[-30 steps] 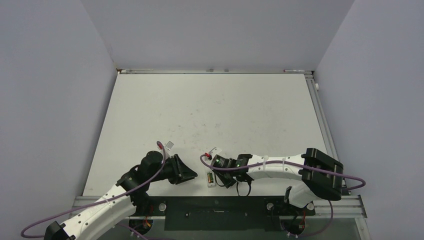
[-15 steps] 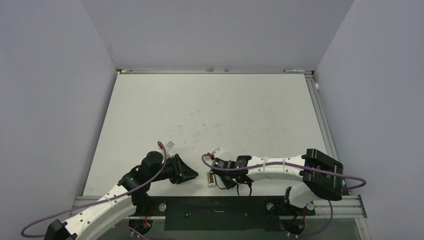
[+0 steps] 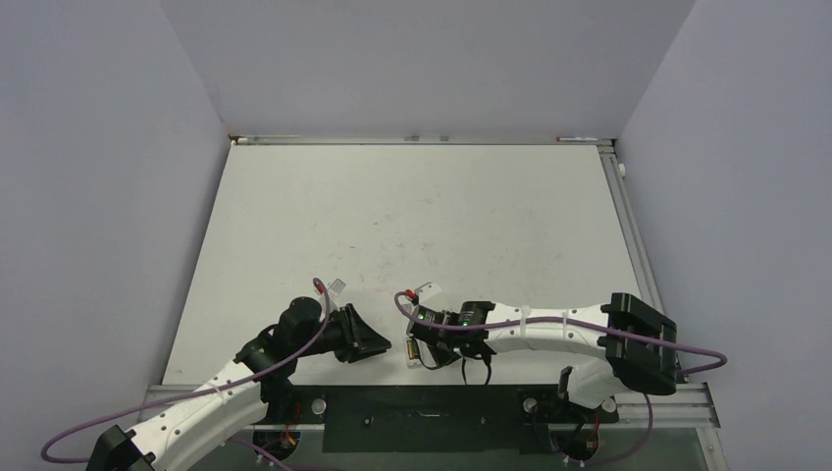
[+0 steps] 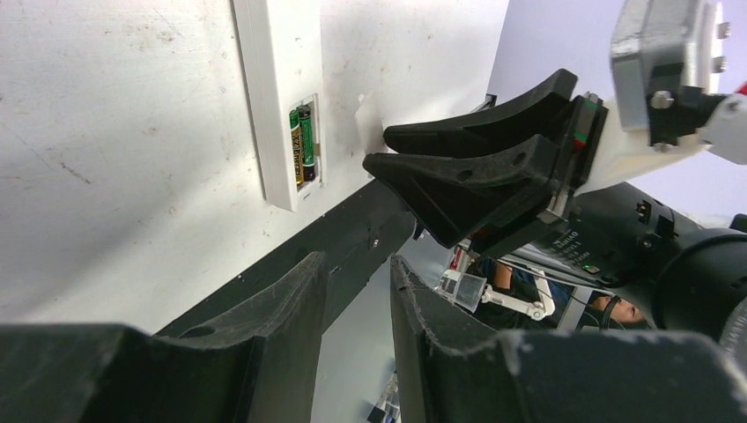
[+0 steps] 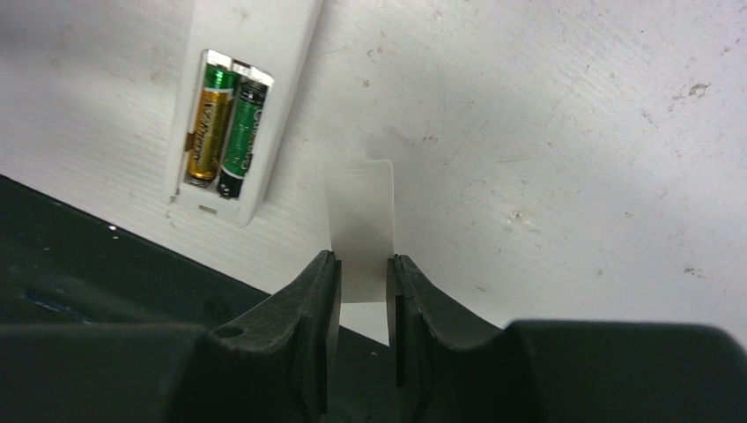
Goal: Load the batteries into the remote control
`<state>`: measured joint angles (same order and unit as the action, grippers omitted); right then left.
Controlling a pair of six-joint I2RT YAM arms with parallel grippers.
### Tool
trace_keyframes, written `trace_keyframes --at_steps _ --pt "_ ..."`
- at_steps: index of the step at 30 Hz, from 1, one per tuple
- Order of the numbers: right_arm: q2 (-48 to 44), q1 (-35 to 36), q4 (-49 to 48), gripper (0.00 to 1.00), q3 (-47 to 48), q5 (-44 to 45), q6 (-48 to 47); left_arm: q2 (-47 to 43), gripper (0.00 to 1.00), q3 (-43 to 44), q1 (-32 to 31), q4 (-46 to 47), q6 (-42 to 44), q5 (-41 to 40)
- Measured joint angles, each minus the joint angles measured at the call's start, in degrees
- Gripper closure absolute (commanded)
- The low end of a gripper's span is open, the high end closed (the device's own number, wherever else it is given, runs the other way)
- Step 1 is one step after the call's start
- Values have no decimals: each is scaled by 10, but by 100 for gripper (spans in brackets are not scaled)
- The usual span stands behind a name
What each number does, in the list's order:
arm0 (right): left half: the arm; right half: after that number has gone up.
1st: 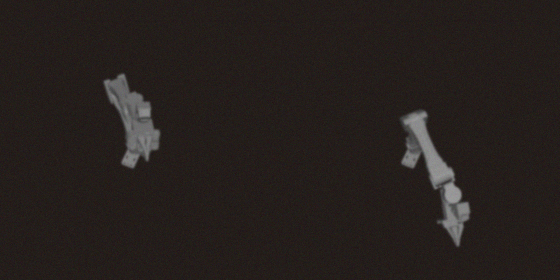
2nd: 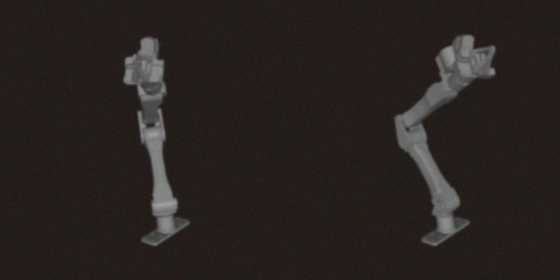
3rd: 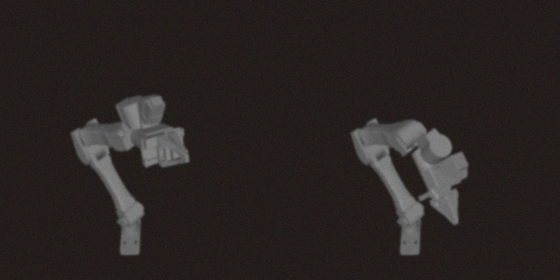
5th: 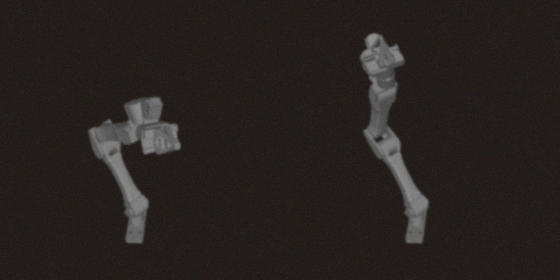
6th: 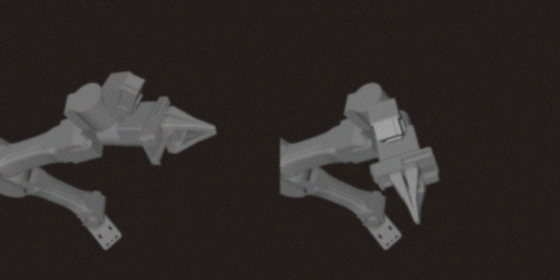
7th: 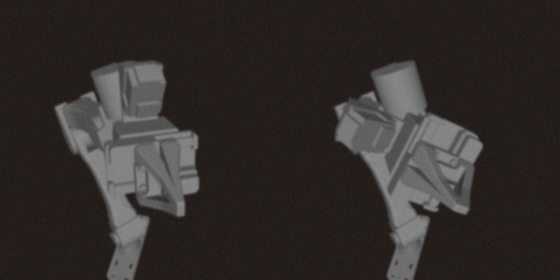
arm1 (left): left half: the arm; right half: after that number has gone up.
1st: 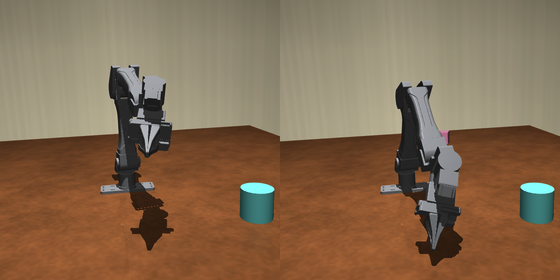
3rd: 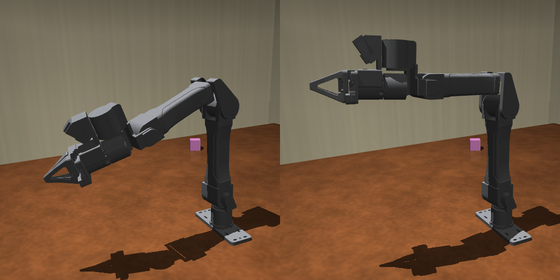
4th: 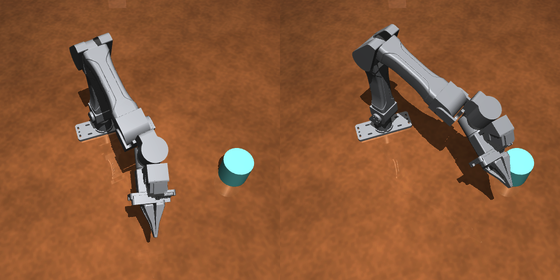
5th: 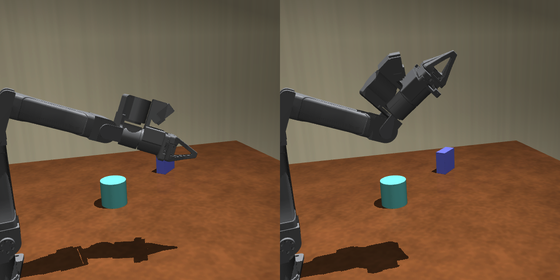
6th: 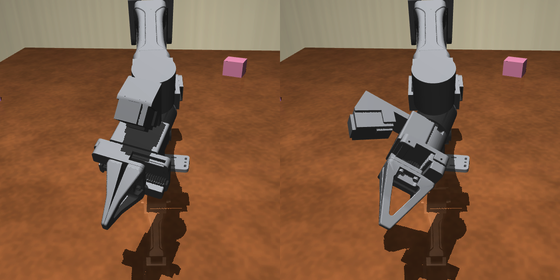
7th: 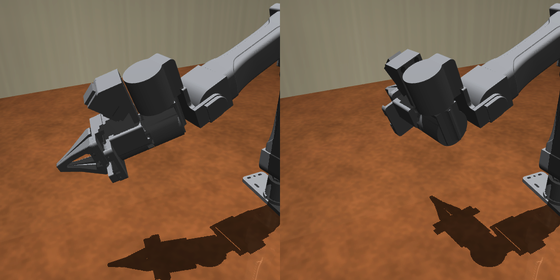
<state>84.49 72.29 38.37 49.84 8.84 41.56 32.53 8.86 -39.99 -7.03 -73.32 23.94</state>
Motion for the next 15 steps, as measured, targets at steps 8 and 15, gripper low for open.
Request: trace_keyframes --at_steps 8,15 --pt "0 14 29 91 57 12 47 2 71 -1 0 2 2 4" --pt "29 28 38 91 103 23 98 9 72 0 4 -10 19 5"
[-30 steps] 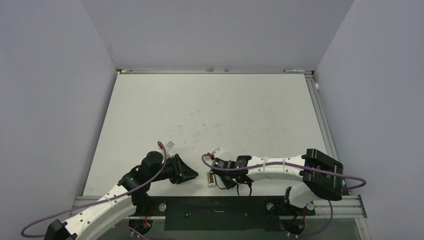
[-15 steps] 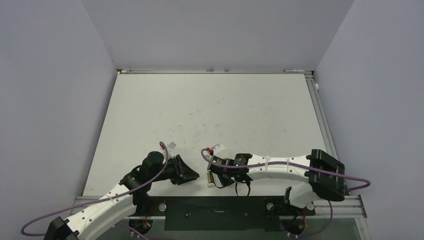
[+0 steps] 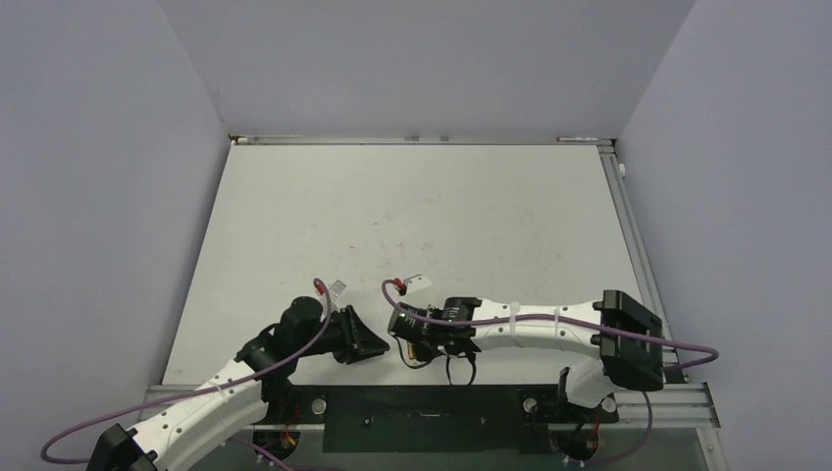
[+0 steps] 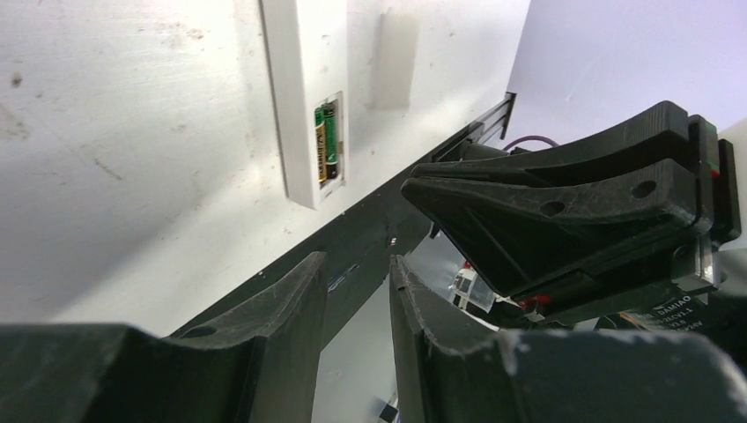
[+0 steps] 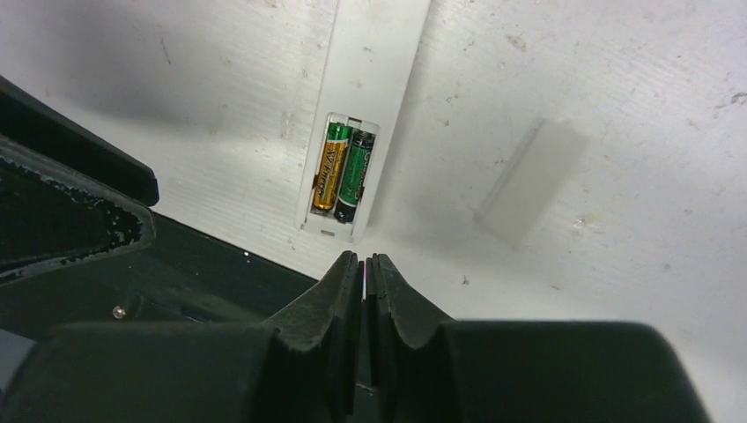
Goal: Load the batteries into the remote control
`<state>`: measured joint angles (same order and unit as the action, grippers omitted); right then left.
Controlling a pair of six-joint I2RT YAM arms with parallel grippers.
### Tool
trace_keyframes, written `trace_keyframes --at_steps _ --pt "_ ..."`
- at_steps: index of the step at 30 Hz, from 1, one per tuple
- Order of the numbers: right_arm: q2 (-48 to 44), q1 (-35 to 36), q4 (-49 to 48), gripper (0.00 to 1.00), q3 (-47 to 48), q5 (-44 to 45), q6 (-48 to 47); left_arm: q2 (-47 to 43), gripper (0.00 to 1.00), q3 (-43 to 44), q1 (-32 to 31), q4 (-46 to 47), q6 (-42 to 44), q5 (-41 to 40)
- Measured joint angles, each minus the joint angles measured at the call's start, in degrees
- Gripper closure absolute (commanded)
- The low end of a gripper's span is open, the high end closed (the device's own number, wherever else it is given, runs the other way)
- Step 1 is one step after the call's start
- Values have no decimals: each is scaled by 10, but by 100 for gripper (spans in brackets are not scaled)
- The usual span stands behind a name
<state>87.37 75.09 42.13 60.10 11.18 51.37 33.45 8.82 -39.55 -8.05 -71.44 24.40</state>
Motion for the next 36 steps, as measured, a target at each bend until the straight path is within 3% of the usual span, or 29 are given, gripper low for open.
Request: trace_keyframes --at_steps 7,12,18,28,36 --pt "60 15 5 85 25 14 44 8 72 17 9 -36 38 6" --pt "57 19 31 65 31 48 79 17 72 34 16 -52 63 22" --pt "-11 -1 43 54 -19 78 107 35 71 37 22 -54 82 40" --pt "-37 -108 23 54 -106 75 63 74 71 37 30 -44 87 50" --pt "-37 -155 -28 57 -132 39 3 88 71 37 34 -34 84 50"
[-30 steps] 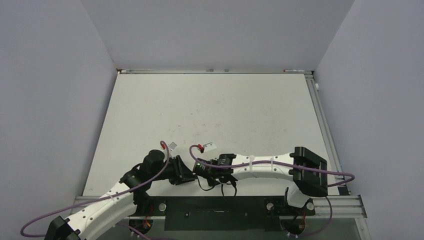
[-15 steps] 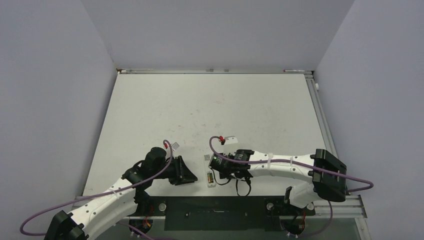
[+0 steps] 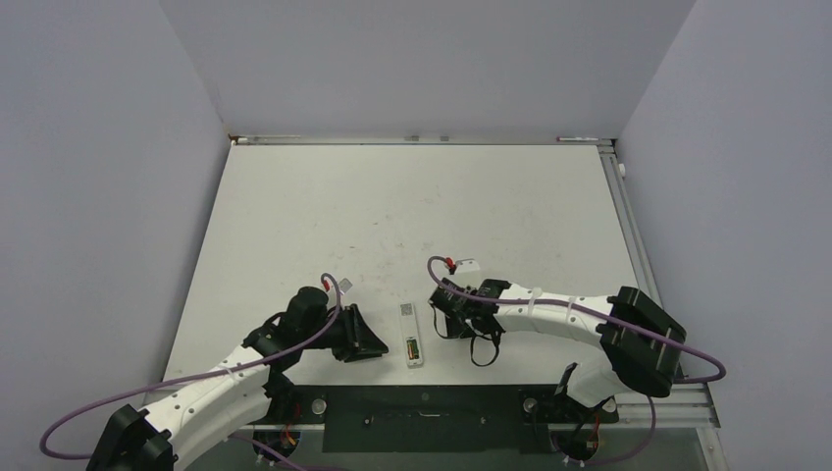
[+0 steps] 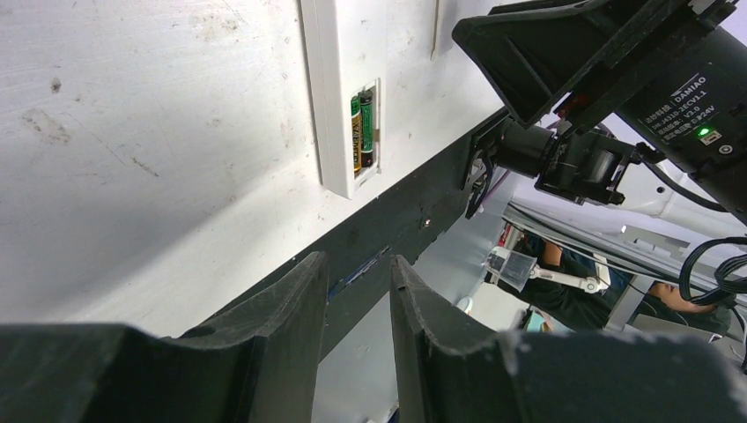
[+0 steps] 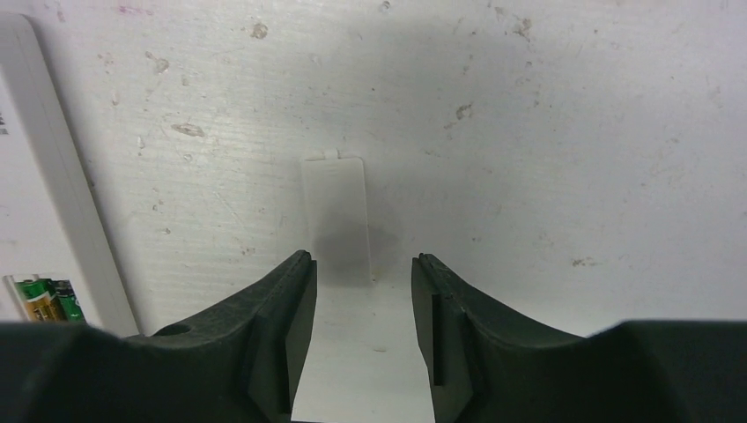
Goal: Load the batteries into the remote control
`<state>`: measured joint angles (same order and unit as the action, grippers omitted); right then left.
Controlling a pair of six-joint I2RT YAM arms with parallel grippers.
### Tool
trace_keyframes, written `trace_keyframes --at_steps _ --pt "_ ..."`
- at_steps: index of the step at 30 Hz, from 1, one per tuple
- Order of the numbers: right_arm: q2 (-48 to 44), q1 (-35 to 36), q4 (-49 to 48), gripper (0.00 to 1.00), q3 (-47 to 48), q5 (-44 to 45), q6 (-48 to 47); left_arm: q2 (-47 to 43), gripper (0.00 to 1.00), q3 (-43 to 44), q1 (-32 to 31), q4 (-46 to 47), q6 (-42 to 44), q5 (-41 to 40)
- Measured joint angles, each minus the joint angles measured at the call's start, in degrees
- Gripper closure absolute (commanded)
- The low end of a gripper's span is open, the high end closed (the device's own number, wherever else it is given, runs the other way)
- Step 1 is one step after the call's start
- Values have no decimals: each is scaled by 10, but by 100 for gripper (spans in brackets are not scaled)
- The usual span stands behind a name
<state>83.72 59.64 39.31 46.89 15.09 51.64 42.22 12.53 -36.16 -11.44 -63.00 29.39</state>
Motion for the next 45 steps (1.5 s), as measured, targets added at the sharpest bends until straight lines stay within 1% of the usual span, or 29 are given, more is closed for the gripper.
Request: trace_keyframes --at_steps 7,13,18,39,45 --pt "2 -19 -37 59 -1 -31 -40 11 71 1 3 12 -10 0" --pt "9 -23 -48 62 -2 -40 -59 15 71 2 3 14 -13 -1" --pt "13 -27 -50 64 -9 -43 -64 20 71 5 3 18 -13 -2" --pt "16 -31 -61 67 -18 -66 -73 22 71 5 7 19 -13 -2" --pt "18 -31 -61 72 -18 -66 -73 22 71 5 7 19 -13 -2"
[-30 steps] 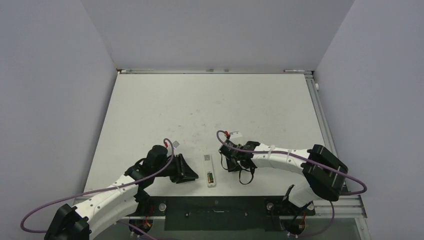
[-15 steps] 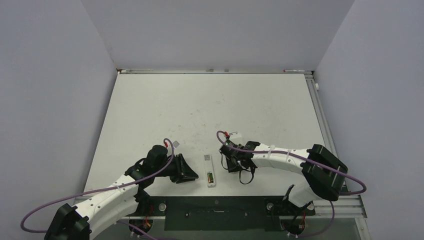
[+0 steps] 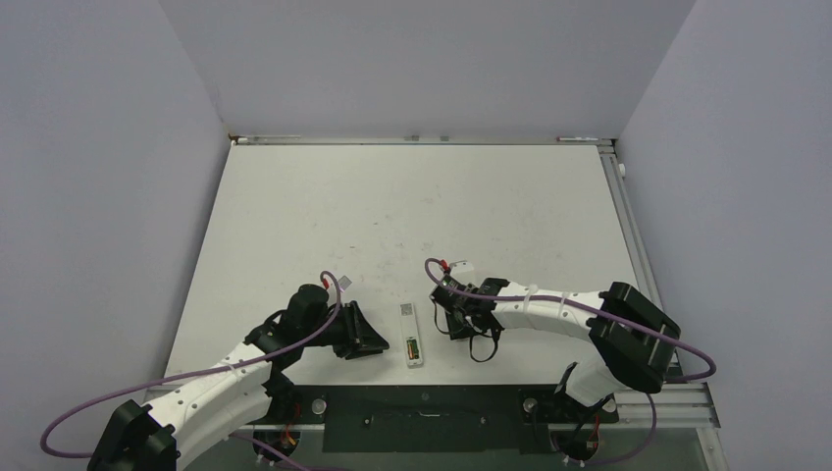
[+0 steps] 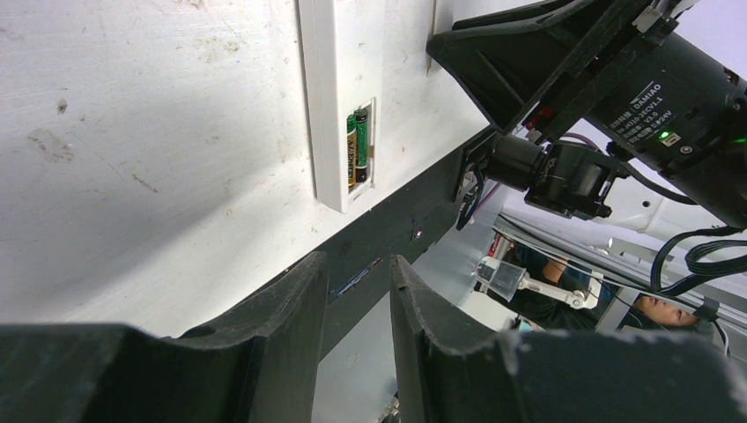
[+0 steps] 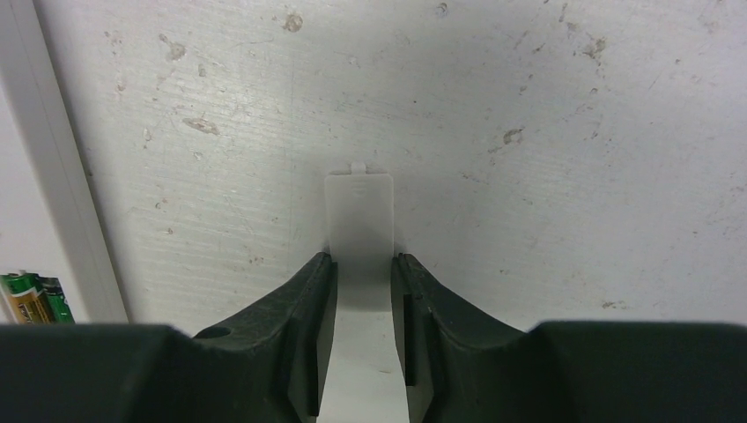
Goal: Load the batteries into the remote control
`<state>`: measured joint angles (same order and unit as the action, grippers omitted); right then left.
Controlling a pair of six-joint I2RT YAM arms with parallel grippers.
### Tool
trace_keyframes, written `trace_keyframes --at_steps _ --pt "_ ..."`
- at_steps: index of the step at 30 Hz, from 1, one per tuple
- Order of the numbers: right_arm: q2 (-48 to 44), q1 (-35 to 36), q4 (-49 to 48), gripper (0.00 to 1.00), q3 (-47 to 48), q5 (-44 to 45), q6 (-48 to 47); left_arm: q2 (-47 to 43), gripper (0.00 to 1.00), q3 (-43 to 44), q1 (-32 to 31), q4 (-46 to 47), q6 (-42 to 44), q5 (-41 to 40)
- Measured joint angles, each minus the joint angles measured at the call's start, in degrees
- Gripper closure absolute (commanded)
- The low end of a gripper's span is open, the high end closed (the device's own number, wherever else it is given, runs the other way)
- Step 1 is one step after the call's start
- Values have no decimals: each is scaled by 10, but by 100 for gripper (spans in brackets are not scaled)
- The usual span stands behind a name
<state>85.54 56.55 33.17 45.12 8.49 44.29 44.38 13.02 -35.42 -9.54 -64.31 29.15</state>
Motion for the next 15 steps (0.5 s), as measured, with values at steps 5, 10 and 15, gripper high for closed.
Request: trace_keyframes --at_steps 5,10,15 --pt "3 0 -2 74 0 0 0 0 71 0 0 0 0 0" --pt "3 0 -3 79 0 -1 0 0 71 0 3 3 0 0" --pt "3 0 -3 84 0 -2 0 2 71 0 3 3 0 0"
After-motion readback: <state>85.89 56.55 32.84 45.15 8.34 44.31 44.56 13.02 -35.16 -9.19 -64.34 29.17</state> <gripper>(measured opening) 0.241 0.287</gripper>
